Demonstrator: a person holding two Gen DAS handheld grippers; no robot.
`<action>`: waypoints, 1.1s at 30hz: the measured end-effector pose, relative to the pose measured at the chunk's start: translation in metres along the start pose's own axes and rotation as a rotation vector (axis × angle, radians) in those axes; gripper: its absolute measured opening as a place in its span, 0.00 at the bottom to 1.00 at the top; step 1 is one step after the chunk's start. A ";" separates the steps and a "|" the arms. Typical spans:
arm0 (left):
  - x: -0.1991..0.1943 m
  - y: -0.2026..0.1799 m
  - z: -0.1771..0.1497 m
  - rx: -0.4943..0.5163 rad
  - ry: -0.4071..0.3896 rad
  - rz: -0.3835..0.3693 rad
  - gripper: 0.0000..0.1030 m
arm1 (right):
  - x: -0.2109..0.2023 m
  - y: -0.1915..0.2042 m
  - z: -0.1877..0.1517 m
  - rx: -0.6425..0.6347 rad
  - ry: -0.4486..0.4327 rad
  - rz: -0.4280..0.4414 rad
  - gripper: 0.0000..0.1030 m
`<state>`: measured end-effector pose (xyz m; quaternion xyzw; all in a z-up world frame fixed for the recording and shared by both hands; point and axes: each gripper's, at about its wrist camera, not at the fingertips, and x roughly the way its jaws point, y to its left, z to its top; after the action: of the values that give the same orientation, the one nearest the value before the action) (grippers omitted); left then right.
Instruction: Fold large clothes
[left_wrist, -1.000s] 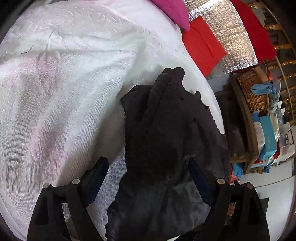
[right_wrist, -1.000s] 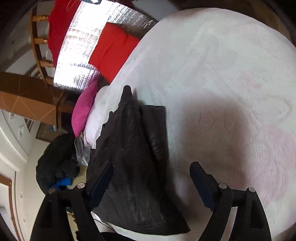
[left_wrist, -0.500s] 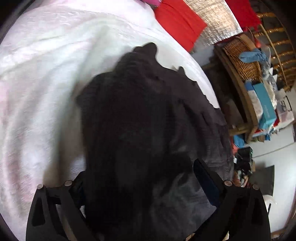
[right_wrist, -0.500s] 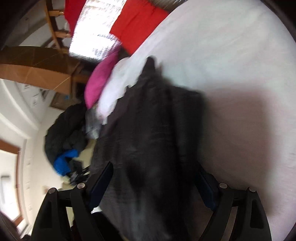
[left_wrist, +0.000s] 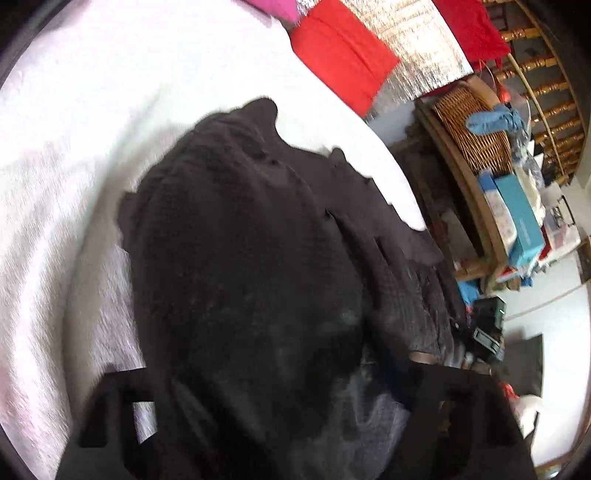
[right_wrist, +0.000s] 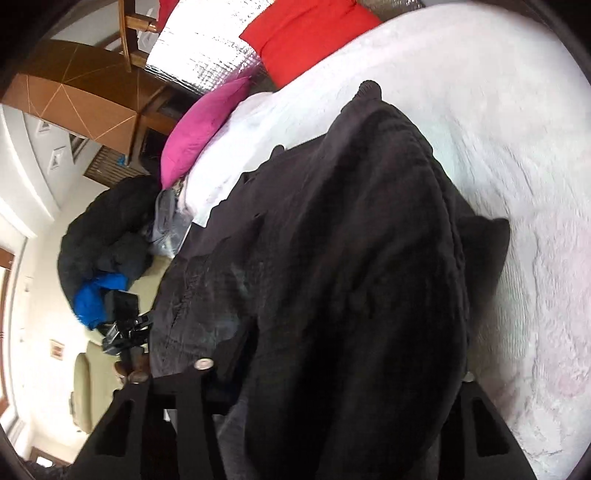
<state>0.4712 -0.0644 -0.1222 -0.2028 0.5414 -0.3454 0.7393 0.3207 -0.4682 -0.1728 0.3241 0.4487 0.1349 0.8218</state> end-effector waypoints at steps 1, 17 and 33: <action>-0.002 -0.001 0.005 -0.011 -0.028 -0.005 0.50 | 0.000 0.004 0.001 -0.014 -0.009 -0.018 0.41; 0.015 0.005 0.037 -0.025 -0.100 0.199 0.60 | 0.017 -0.003 0.061 0.033 -0.208 -0.110 0.34; -0.078 -0.068 -0.046 0.136 -0.379 0.663 0.89 | -0.070 0.019 0.000 0.071 -0.315 -0.269 0.64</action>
<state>0.3947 -0.0504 -0.0398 -0.0277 0.4070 -0.0793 0.9096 0.2832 -0.4900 -0.1151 0.3072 0.3584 -0.0445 0.8805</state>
